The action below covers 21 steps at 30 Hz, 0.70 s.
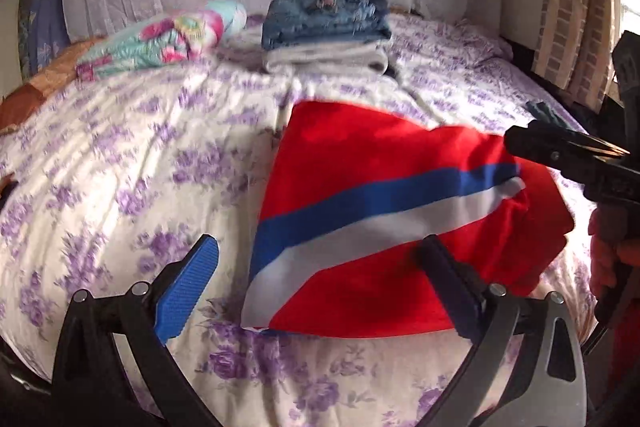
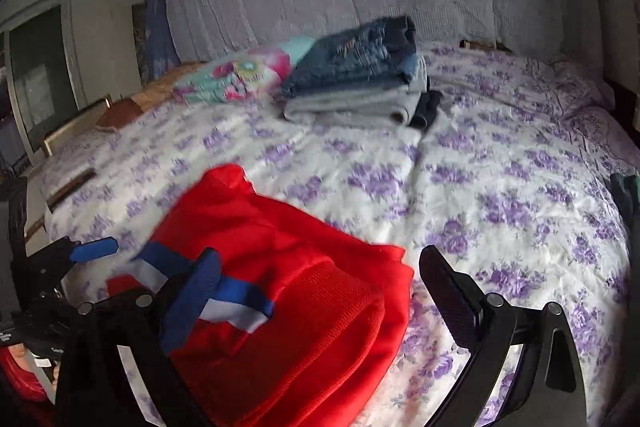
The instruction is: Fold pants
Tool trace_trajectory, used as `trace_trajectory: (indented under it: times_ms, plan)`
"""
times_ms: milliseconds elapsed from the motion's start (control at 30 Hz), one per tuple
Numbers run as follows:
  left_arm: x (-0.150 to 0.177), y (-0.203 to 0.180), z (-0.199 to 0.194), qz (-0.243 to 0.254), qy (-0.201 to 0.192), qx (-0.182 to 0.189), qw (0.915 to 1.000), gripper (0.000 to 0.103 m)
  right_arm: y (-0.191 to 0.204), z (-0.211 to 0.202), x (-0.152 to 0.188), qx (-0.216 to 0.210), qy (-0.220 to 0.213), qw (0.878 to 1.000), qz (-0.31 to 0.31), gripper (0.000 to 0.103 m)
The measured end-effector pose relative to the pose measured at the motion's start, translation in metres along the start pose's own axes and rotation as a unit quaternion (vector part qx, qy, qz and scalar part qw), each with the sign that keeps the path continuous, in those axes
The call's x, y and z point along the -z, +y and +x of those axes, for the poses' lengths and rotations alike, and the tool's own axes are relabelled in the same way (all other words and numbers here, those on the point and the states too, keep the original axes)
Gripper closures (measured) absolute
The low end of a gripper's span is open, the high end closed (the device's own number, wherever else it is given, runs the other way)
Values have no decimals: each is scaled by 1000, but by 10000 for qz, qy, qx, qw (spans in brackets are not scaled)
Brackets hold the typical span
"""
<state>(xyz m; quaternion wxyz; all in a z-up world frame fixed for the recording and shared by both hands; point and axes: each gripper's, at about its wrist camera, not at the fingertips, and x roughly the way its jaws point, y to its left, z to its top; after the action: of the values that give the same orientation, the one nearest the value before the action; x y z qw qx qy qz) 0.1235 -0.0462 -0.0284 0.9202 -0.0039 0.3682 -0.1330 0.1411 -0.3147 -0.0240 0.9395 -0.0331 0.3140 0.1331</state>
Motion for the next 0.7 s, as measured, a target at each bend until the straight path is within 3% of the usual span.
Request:
trace_trajectory:
  times_ms: [33, 67, 133, 233, 300, 467, 700]
  plan:
    - [5, 6, 11, -185, 197, 169, 9995, 4, -3, 16, 8, 95, 354, 9993, 0, 4]
    - [10, 13, 15, -434, 220, 384, 9981, 4, -9, 27, 18, -86, 515, 9986, 127, 4]
    - [12, 19, 12, -483, 168, 551, 9972, 4, -34, 31, 27, -750, 627, 9900, 1018, 4]
    - [11, 25, -1, -498, 61, 547, 9972, 4, -56, 11, 33, -1160, 322, 9773, 1742, 4]
    - [8, 35, -8, -589, -29, 577, 9966, 4, -64, -5, 39, -1278, 170, 9735, 1891, 4]
    - [-3, 54, -7, -755, 59, 916, 9929, 4, -86, -23, 60, -1542, 412, 9588, 2348, 4]
    - [-24, 36, 32, -262, 438, 1186, 9916, 4, -79, -4, 59, -1935, 756, 9506, 2305, 3]
